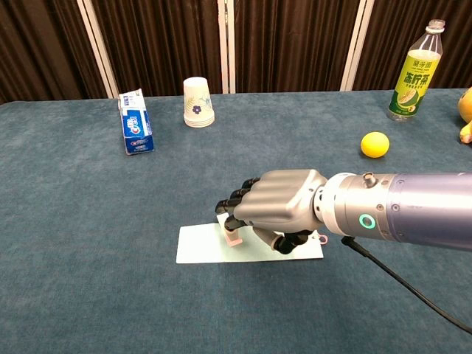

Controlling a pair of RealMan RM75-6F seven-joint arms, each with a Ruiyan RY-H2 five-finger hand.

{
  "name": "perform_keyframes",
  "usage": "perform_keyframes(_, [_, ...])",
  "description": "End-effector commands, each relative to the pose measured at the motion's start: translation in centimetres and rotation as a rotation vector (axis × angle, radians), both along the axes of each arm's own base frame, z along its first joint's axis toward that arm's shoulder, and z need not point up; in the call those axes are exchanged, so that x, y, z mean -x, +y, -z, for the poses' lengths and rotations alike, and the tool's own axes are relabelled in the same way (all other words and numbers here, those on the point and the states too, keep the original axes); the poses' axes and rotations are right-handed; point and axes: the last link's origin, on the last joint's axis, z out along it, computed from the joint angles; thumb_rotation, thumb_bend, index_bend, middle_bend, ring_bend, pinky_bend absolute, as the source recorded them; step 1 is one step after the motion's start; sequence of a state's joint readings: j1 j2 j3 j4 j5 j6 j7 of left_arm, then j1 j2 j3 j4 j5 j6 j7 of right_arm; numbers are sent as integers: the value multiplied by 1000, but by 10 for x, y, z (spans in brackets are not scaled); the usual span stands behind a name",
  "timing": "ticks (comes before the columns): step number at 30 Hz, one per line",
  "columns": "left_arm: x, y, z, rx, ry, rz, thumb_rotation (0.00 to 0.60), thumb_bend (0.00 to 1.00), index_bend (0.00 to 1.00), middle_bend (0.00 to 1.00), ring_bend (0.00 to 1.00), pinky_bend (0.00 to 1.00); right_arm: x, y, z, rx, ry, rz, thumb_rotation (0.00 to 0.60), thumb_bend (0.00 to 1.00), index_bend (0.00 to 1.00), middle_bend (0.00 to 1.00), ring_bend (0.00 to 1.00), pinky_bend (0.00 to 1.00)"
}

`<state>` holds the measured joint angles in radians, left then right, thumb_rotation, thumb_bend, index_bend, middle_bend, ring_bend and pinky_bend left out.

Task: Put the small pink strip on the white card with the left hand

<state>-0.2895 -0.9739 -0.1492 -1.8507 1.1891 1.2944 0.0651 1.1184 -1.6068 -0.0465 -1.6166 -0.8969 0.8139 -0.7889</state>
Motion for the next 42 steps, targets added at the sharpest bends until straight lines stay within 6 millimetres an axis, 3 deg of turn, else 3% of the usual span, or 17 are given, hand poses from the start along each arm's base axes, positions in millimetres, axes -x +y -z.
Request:
perform_keyframes(1, [0,0,0,-1,0,0,600,0,0,0,0,0,1,1,0,-1,3,-6,600,888,280,0,0,0])
perform_keyframes(24, [-1,1,2,5,4,1,600,0,0,0,0,0,26,8,-2,-8,21,-25,600,887,320,0,0,0])
perform_keyframes(42, [-2,1,2,10,1,2,600,0,0,0,0,0,19,18,2,-29,12,-70,600,886,321,0,0,0])
